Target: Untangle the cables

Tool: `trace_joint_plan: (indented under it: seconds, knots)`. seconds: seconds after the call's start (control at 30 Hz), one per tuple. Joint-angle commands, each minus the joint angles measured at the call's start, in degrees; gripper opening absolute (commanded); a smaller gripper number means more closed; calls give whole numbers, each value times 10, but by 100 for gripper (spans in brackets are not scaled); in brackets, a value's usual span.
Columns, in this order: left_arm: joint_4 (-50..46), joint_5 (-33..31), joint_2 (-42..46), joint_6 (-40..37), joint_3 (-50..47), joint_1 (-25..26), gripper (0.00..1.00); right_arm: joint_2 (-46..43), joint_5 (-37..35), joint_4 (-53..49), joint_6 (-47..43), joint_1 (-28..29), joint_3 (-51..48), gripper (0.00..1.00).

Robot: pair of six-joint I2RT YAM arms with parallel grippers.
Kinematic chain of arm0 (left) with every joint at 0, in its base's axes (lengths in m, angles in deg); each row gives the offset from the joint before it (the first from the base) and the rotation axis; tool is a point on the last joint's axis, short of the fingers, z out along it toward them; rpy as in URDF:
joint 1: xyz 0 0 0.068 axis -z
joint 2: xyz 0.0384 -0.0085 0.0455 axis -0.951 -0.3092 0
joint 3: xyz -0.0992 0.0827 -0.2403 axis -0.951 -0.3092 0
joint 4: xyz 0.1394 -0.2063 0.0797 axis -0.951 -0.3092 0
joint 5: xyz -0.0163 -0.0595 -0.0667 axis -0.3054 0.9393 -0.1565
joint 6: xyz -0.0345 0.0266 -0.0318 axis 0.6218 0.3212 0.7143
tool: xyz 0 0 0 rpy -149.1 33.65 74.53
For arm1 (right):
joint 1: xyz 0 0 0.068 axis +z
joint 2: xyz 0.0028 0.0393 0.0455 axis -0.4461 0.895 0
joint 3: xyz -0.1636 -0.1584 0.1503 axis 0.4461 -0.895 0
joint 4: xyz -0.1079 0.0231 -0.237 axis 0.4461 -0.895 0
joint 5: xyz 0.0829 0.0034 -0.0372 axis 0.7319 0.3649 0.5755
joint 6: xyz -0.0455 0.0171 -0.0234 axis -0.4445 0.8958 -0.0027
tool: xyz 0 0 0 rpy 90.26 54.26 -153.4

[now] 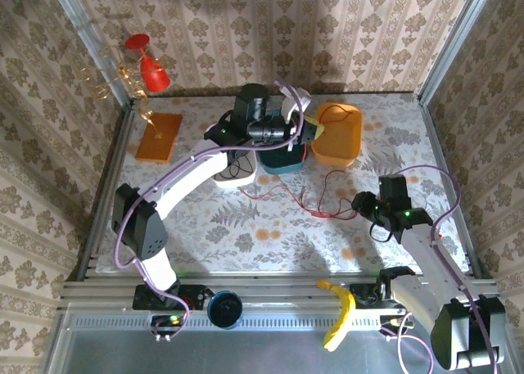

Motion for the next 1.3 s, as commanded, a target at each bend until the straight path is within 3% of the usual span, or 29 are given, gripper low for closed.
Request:
trace_joint_plan:
  seconds: [0.0, 0.17, 0.33, 0.43, 0.6, 0.73, 0.8, 0.9, 1.1, 1.27]
  knots:
    - [38, -5, 52, -10, -12, 8, 0, 0, -14, -8, 3, -3, -9, 47]
    - [39, -27, 36, 2, 6, 7, 0, 20, 2, 11, 7, -3, -7, 47]
    - [26, -40, -58, 7, 97, -10, 0, 20, 7, 13, 5, -3, -4, 46]
    - [62, -53, -143, 41, 175, -26, 0, 19, 6, 6, 2, -3, -2, 46]
    - [203, -50, -323, 139, 317, -46, 0, 12, 3, -12, -9, -3, 4, 46]
    - [163, -62, -480, 185, 488, -47, 0, 12, 4, -31, -24, -3, 17, 46]
    - [144, -63, -527, 208, 527, -47, 0, 12, 3, -37, -30, -3, 21, 46]
    - [155, -73, -521, 213, 469, -44, 0, 13, 4, -36, -33, -3, 21, 46]
    - [180, -86, -427, 196, 278, -33, 0, 23, 10, -28, -31, -3, 23, 46]
    - [91, -134, -371, 141, 195, -18, 0, 22, 13, -23, -29, -3, 19, 46]
